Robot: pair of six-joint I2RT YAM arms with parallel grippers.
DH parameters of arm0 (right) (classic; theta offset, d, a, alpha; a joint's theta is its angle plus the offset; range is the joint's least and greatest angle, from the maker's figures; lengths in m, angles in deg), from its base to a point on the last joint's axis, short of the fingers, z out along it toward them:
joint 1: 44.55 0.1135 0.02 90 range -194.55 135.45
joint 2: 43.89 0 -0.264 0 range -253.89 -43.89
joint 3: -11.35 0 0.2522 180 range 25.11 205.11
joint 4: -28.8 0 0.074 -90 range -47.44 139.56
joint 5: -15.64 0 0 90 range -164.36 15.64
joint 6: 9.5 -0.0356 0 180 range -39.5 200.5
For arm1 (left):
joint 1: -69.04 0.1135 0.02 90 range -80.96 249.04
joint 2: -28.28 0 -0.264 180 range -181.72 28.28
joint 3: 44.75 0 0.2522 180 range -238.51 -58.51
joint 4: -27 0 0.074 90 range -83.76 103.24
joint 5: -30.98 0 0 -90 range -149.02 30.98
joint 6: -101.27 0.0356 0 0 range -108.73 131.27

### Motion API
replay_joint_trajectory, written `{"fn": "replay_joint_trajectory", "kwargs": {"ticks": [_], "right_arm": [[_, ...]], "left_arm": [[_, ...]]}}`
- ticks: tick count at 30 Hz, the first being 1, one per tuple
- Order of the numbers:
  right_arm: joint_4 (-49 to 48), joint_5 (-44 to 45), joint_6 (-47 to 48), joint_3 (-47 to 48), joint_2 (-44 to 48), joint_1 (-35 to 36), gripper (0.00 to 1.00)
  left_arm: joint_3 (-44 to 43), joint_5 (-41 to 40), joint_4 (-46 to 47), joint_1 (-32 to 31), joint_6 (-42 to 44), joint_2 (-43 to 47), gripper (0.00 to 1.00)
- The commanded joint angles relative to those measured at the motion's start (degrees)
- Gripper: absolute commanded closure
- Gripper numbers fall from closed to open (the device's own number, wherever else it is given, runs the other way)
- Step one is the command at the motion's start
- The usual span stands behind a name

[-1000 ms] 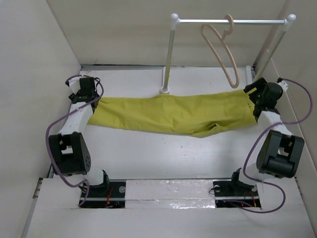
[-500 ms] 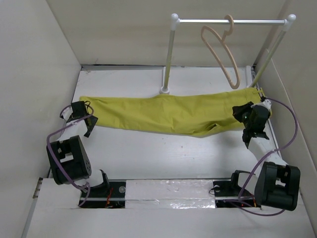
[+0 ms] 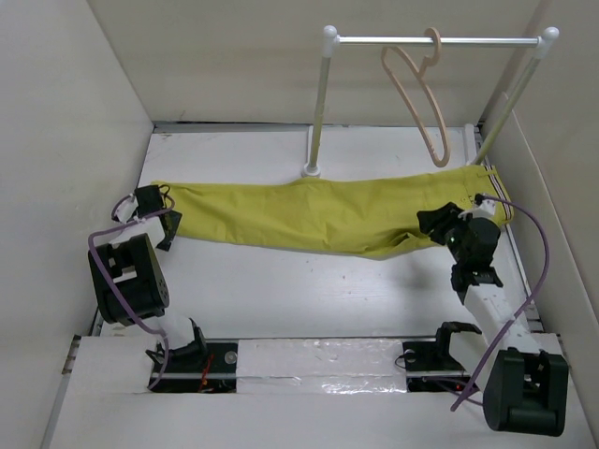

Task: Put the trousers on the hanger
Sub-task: Fold the trousers at the center of the board.

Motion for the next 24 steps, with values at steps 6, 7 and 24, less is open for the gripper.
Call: {"fn": "replay_joint_trajectory", "kwargs": {"ticks": [6,7,24], "right_arm": [[2.20,6.88,-0.56,-2.60,-0.50,-8.77,0.27],[1.59,7.15,-1.18,-2.69,-2.16,-10.35,0.26],[-5.28,6.27,-9.09,0.81,-20.01,-27.59,0.23]], "left_arm": [[-0.96,0.61,1.63,0.34,-1.20,-3.90,0.63],[-0.96,1.13,2.33,0.34,-1.12,-3.98,0.74],[-8.42,-0.88,0.67,0.34,6.26,-3.45,1.00]]}}
